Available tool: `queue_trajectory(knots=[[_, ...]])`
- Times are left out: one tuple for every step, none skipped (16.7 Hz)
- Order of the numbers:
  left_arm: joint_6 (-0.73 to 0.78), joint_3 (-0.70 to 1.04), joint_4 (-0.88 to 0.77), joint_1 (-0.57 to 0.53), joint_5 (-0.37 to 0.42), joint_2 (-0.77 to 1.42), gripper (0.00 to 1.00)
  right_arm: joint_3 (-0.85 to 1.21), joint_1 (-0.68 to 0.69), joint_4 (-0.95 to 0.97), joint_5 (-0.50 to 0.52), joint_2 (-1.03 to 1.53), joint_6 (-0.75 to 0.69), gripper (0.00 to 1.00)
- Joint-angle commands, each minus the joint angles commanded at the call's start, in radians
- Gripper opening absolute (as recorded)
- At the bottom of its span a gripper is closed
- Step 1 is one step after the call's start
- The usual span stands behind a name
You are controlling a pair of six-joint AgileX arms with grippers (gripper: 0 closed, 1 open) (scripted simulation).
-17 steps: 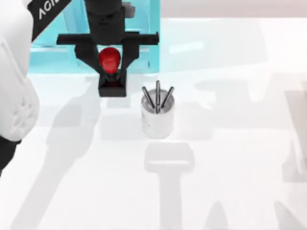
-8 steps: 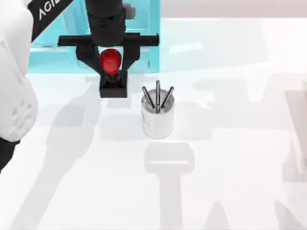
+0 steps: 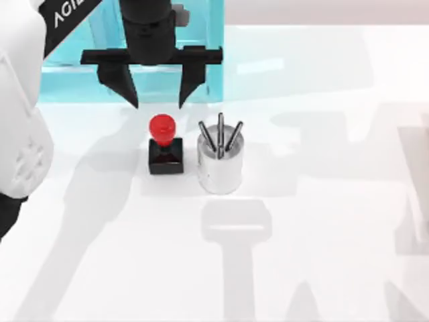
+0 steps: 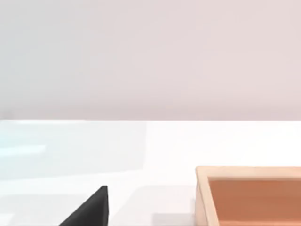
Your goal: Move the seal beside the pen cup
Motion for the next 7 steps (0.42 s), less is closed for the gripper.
queue_trajectory(knots=[[0.0, 0.0, 0.0, 0.0, 0.0, 0.0, 0.98, 0.0, 0.0, 0.0, 0.0, 0.0, 0.0, 1.0], [0.0, 0.0, 0.0, 0.0, 0.0, 0.0, 1.0, 0.0, 0.0, 0.0, 0.0, 0.0, 0.0, 1.0], [0.0, 0.0, 0.0, 0.0, 0.0, 0.0, 1.0, 0.0, 0.0, 0.0, 0.0, 0.0, 0.0, 1.0], [0.0, 0.0, 0.0, 0.0, 0.0, 0.0, 1.0, 0.0, 0.0, 0.0, 0.0, 0.0, 0.0, 1.0], [0.0, 0.0, 0.0, 0.0, 0.0, 0.0, 1.0, 0.0, 0.0, 0.0, 0.0, 0.0, 0.0, 1.0], [0.0, 0.0, 0.0, 0.0, 0.0, 0.0, 1.0, 0.0, 0.0, 0.0, 0.0, 0.0, 0.0, 1.0], [0.0, 0.0, 0.0, 0.0, 0.0, 0.0, 1.0, 0.0, 0.0, 0.0, 0.0, 0.0, 0.0, 1.0]])
